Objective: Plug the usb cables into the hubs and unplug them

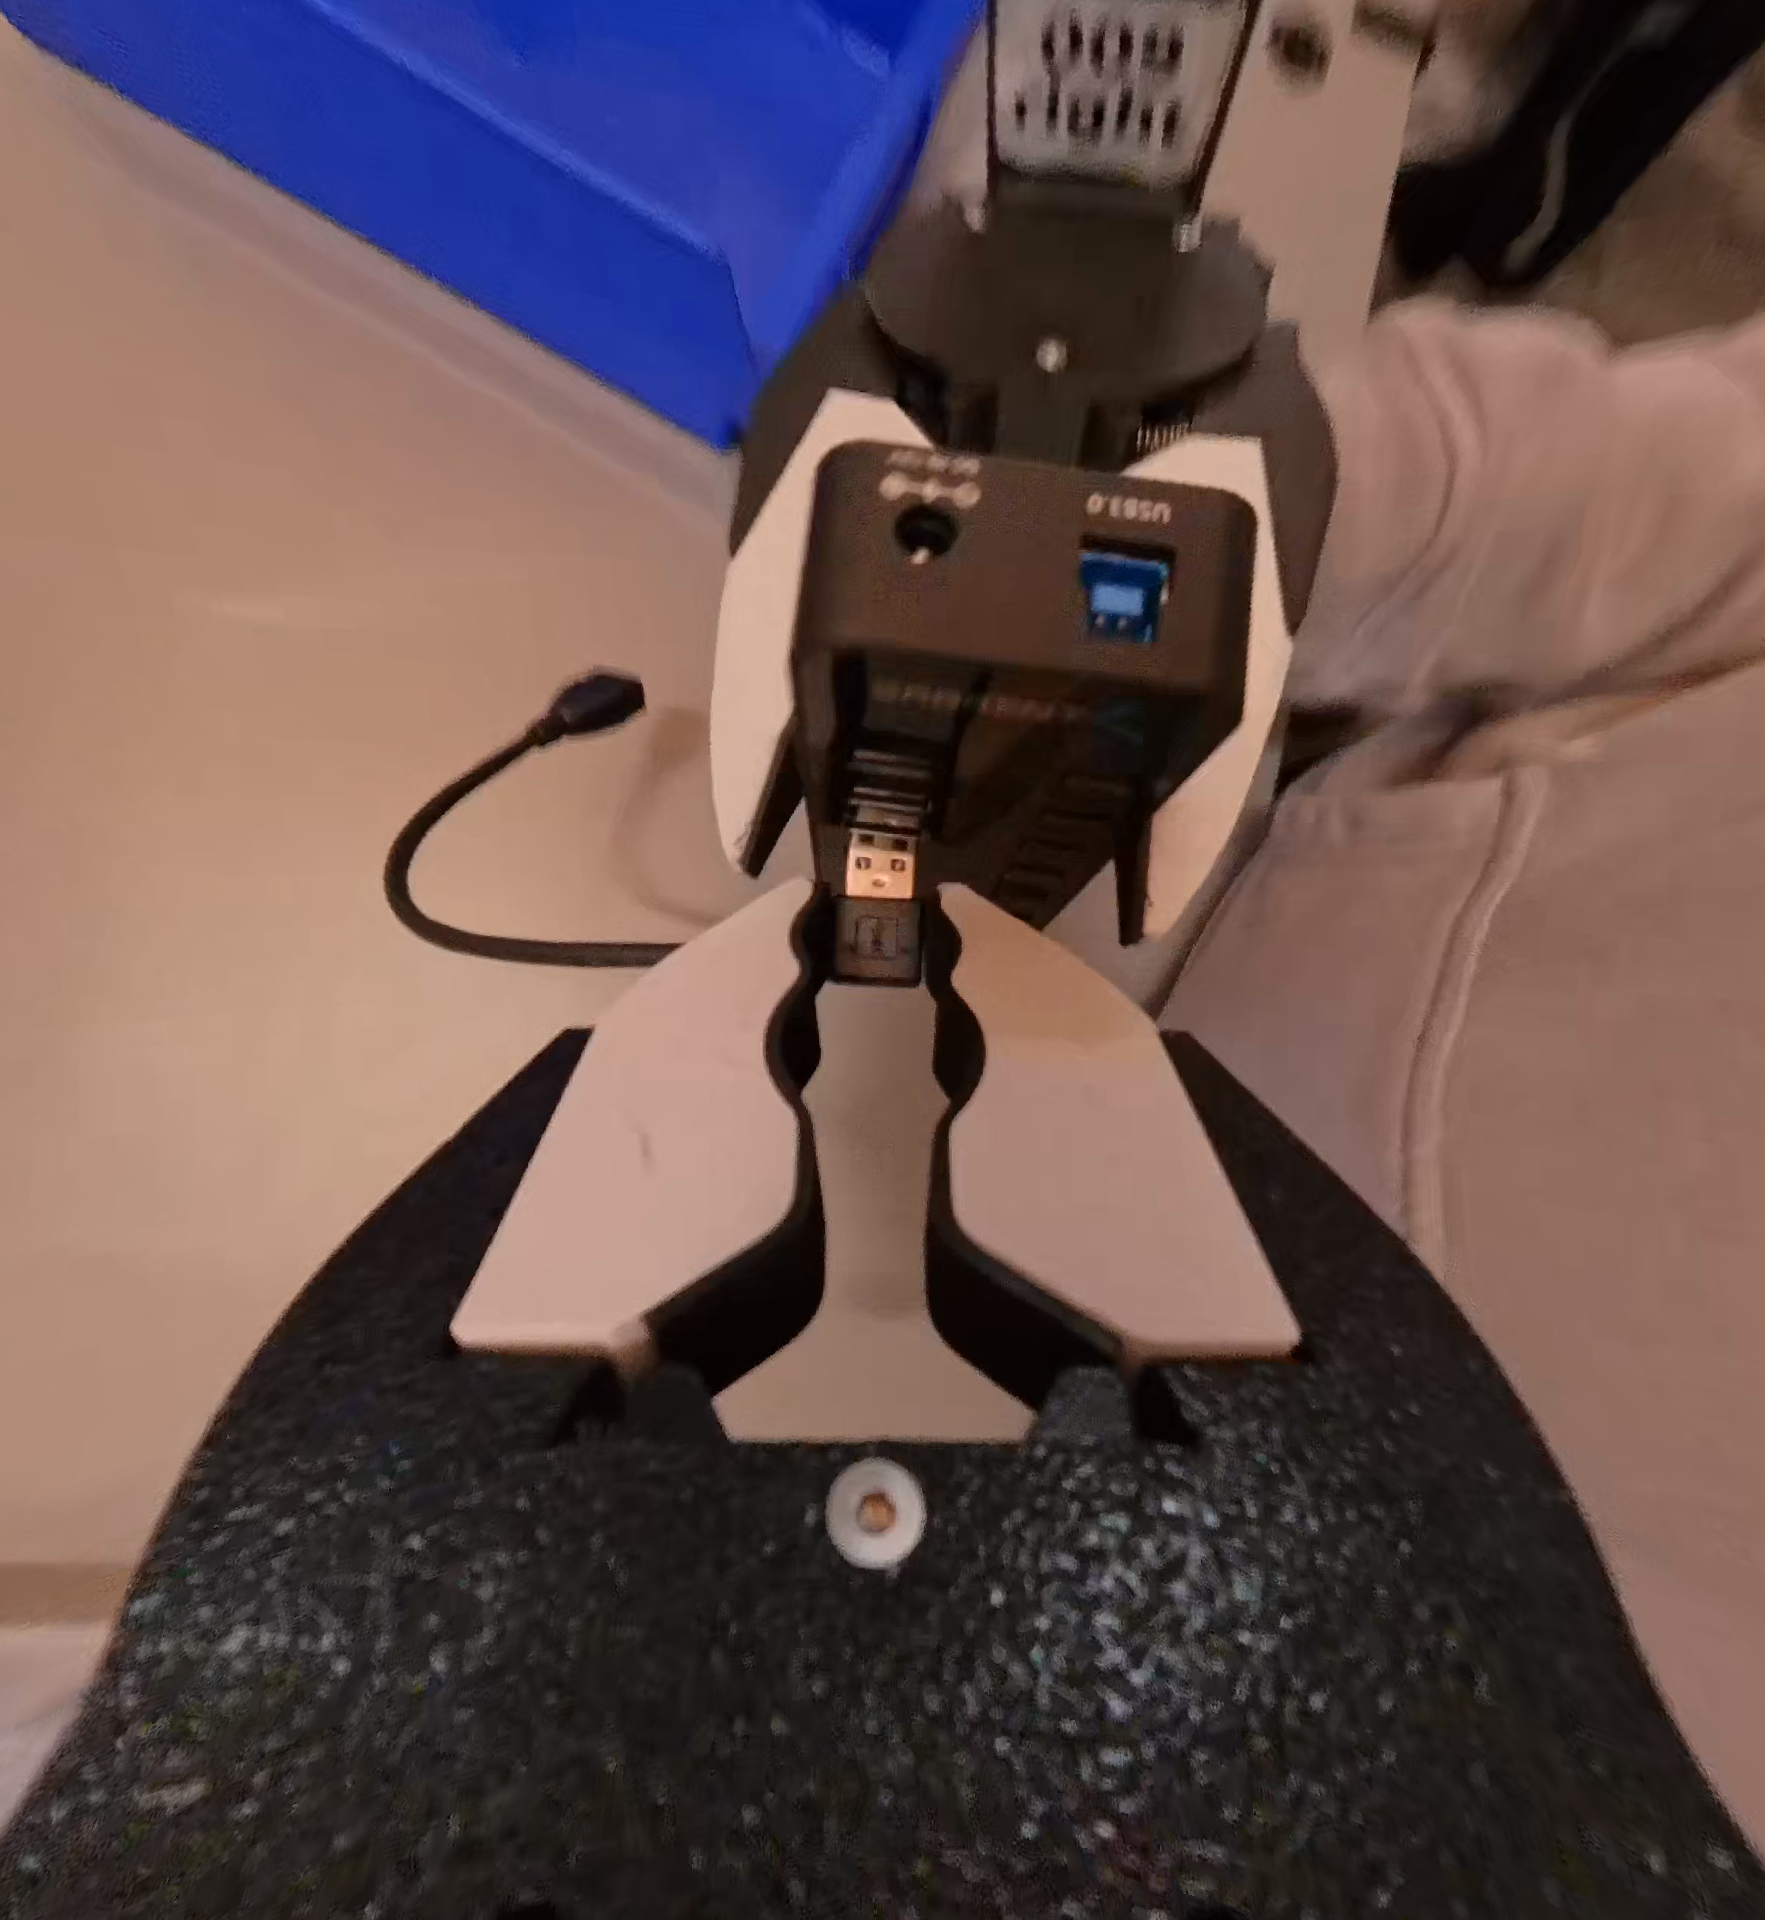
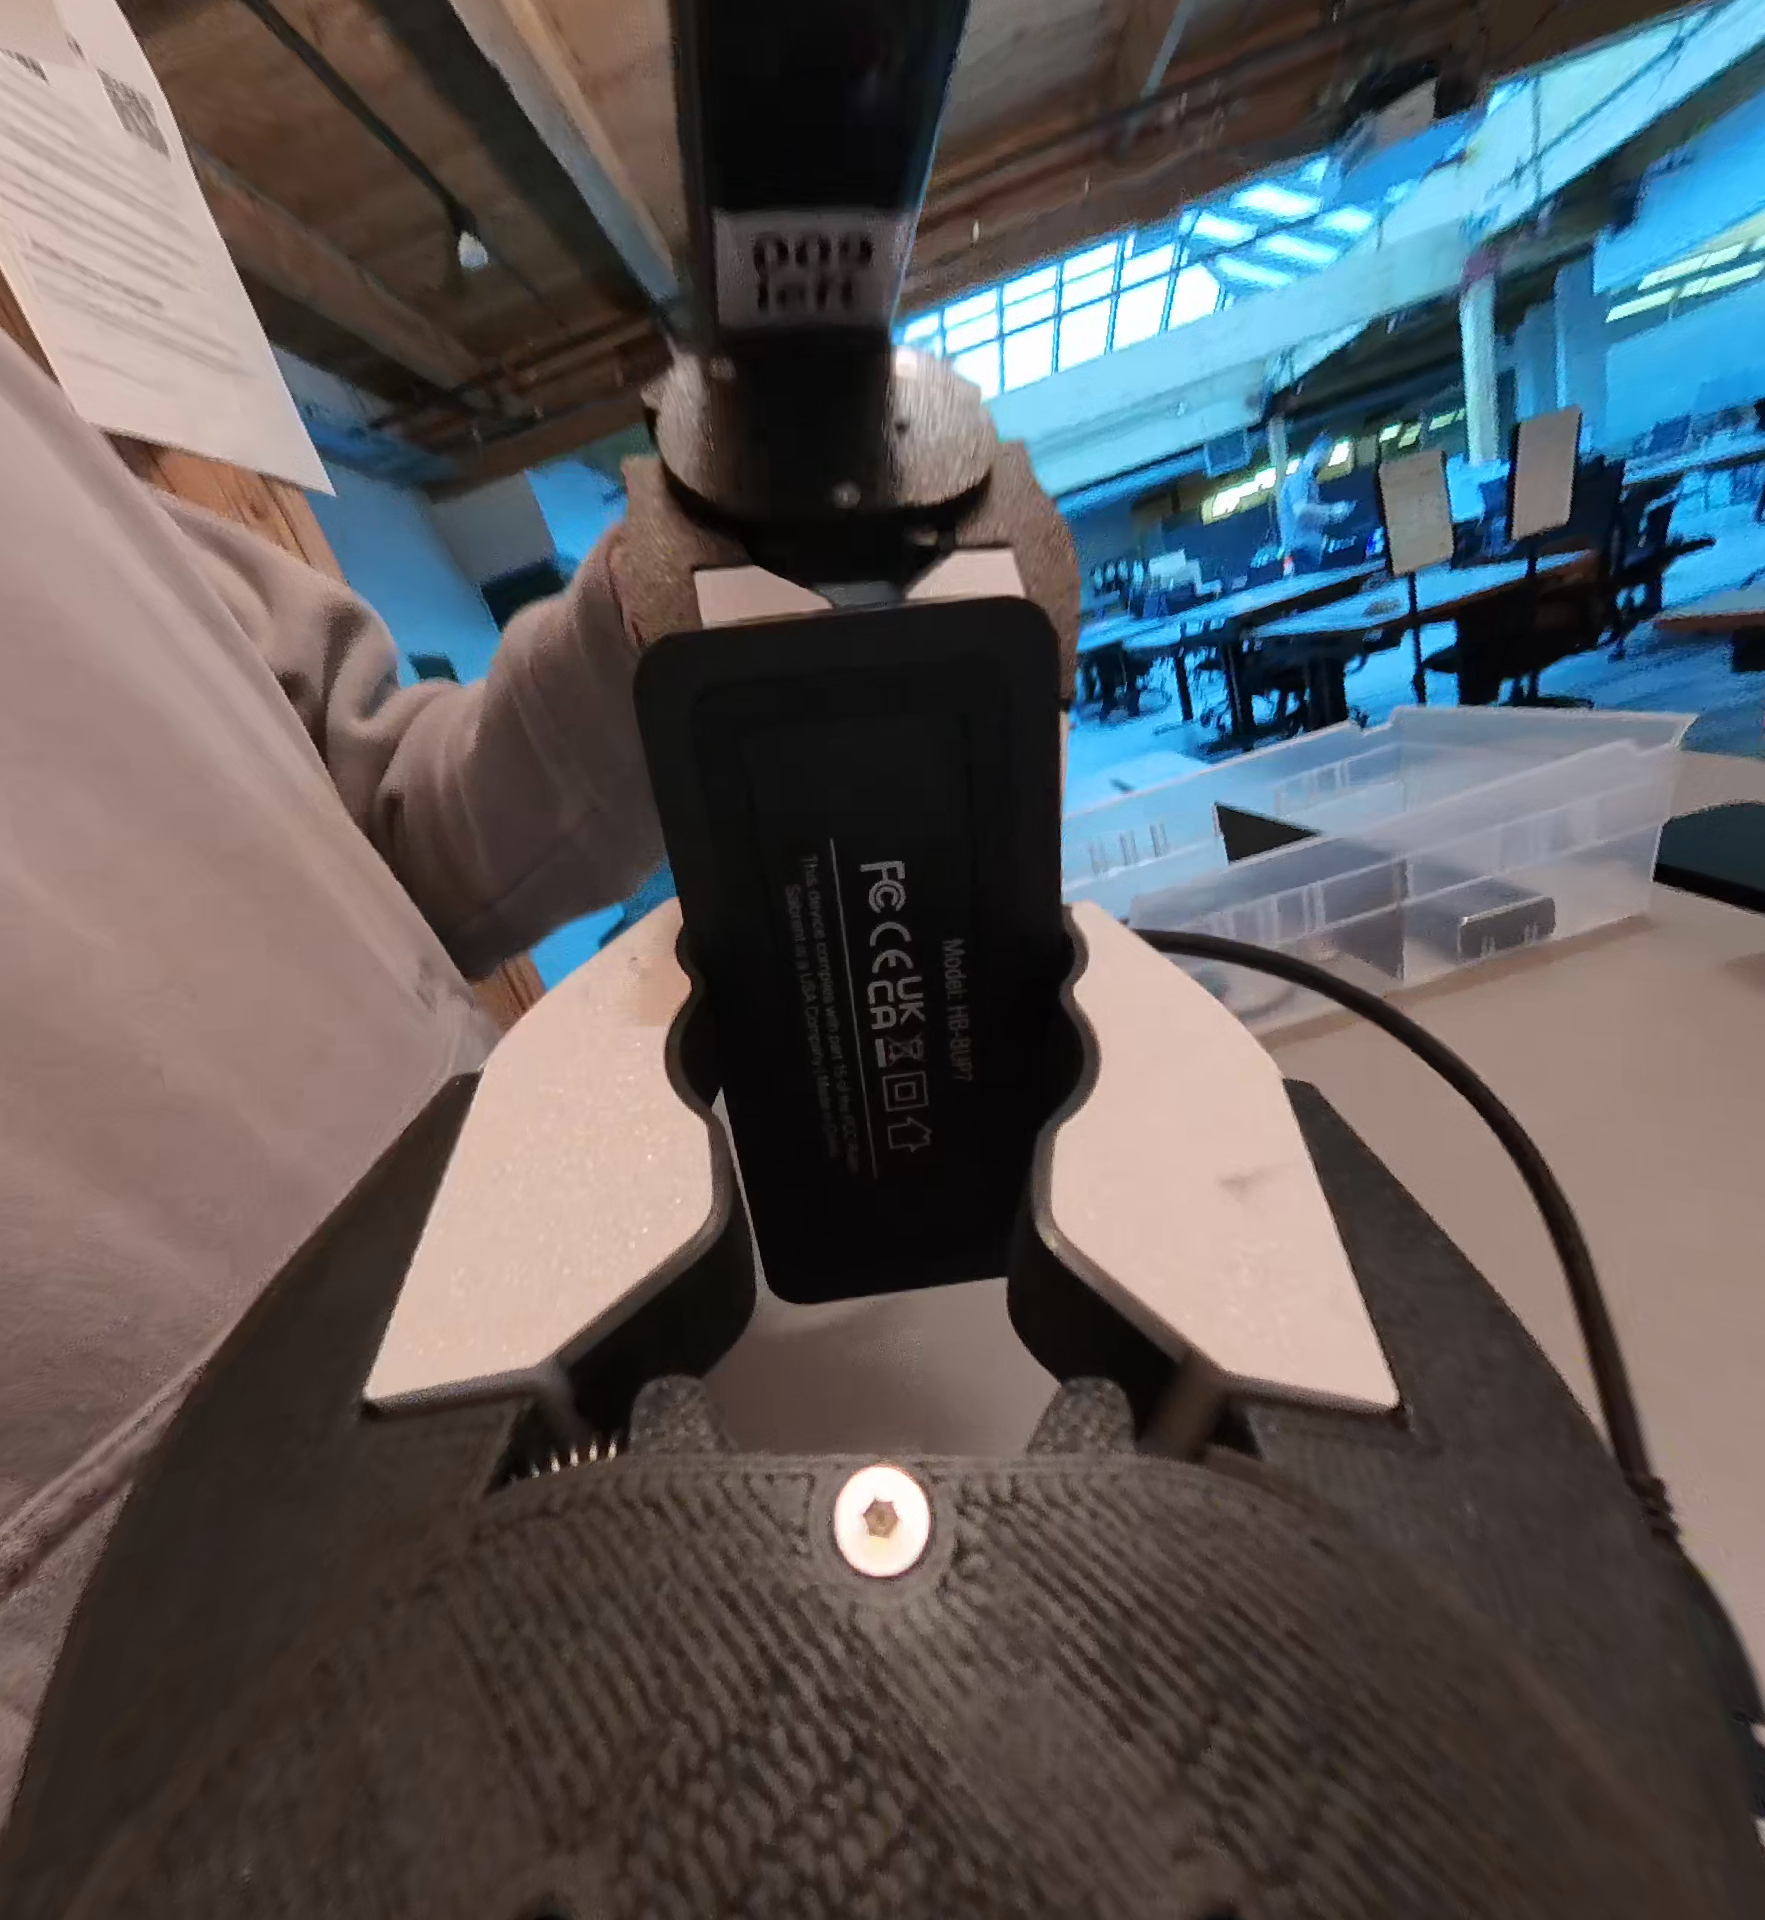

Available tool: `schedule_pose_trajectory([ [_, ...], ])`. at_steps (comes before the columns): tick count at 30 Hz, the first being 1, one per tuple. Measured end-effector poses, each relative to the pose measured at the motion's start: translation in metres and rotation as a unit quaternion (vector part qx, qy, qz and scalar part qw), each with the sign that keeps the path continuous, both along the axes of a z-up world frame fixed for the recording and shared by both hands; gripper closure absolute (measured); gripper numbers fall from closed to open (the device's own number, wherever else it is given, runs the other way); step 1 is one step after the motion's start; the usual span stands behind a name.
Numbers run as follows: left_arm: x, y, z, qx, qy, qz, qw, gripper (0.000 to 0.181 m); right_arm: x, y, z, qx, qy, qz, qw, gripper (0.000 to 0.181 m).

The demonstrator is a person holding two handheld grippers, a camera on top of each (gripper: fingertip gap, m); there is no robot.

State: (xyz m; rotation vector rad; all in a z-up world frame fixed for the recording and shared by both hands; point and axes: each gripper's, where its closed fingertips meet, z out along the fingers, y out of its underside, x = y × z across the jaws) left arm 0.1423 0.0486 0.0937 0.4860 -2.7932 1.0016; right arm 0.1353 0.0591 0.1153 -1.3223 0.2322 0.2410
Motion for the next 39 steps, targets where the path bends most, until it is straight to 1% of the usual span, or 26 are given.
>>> schedule_pose_trajectory([
  [1, 0.003, -0.001, 0.008, -0.035, 0.009, 0.024, 0.999, 0.165, 0.001, -0.002, 0.004, 0.009, -0.003, -0.009, 1.0, 0.12],
  [3, 0.013, 0.004, 0.022, -0.091, 0.031, 0.089, 0.991, 0.155, 0.003, -0.006, 0.007, -0.005, -0.029, -0.029, 0.999, 0.12],
  [6, 0.019, 0.018, 0.024, -0.153, 0.106, 0.17, 0.968, 0.146, 0.006, -0.011, 0.013, -0.028, -0.065, -0.057, 0.996, 0.119],
  [7, 0.018, 0.02, 0.023, -0.179, 0.144, 0.189, 0.955, 0.141, 0.007, -0.013, 0.014, -0.031, -0.072, -0.064, 0.995, 0.12],
  [8, 0.017, 0.021, 0.021, -0.204, 0.192, 0.205, 0.938, 0.14, 0.008, -0.014, 0.015, -0.036, -0.078, -0.072, 0.994, 0.12],
  [9, 0.015, 0.019, 0.02, -0.229, 0.248, 0.215, 0.916, 0.145, 0.008, -0.013, 0.015, -0.043, -0.087, -0.078, 0.992, 0.12],
  [11, 0.008, 0.013, 0.026, -0.288, 0.351, 0.21, 0.866, 0.154, 0.006, -0.01, 0.014, -0.051, -0.096, -0.079, 0.991, 0.12],
  [12, 0.006, 0.01, 0.027, -0.305, 0.383, 0.205, 0.847, 0.159, 0.006, -0.008, 0.014, -0.054, -0.101, -0.081, 0.99, 0.12],
  [13, 0.004, 0.009, 0.026, -0.311, 0.4, 0.201, 0.838, 0.168, 0.004, -0.006, 0.013, -0.057, -0.103, -0.074, 0.99, 0.12],
  [18, 0.001, 0.003, 0.019, -0.314, 0.443, 0.195, 0.817, 0.172, 0.0, 0.002, 0.008, -0.079, -0.117, -0.063, 0.988, 0.12],
  [22, 0.001, 0.003, 0.015, -0.306, 0.448, 0.2, 0.816, 0.173, 0.002, 0.002, 0.003, -0.1, -0.127, -0.068, 0.984, 0.12],
  [25, 0.004, 0.0, 0.017, -0.322, 0.451, 0.217, 0.804, 0.173, 0.007, 0.0, 0.007, -0.08, -0.121, -0.089, 0.985, 0.12],
  [27, 0.003, 0.0, 0.013, -0.317, 0.455, 0.221, 0.803, 0.173, 0.006, -0.001, 0.004, -0.079, -0.114, -0.084, 0.987, 0.12],
  [30, 0.001, 0.002, 0.01, -0.321, 0.486, 0.22, 0.782, 0.174, 0.005, 0.003, 0.001, -0.086, -0.096, -0.078, 0.989, 0.119],
  [32, 0.0, 0.002, 0.012, -0.331, 0.5, 0.221, 0.769, 0.174, 0.005, 0.004, 0.004, -0.08, -0.09, -0.073, 0.99, 0.119],
  [35, 0.001, 0.001, 0.008, -0.321, 0.474, 0.241, 0.784, 0.173, 0.004, 0.005, 0.002, -0.098, -0.101, -0.073, 0.987, 0.119],
  [36, 0.003, 0.0, 0.009, -0.334, 0.476, 0.254, 0.773, 0.173, 0.006, 0.005, 0.0, -0.101, -0.101, -0.078, 0.987, 0.119],
  [38, 0.005, -0.005, 0.015, -0.381, 0.501, 0.262, 0.731, 0.174, 0.01, 0.001, 0.008, -0.057, -0.074, -0.085, 0.992, 0.119],
  [39, 0.004, -0.007, 0.015, -0.392, 0.51, 0.262, 0.72, 0.173, 0.008, 0.003, 0.01, -0.046, -0.071, -0.075, 0.994, 0.119],
])
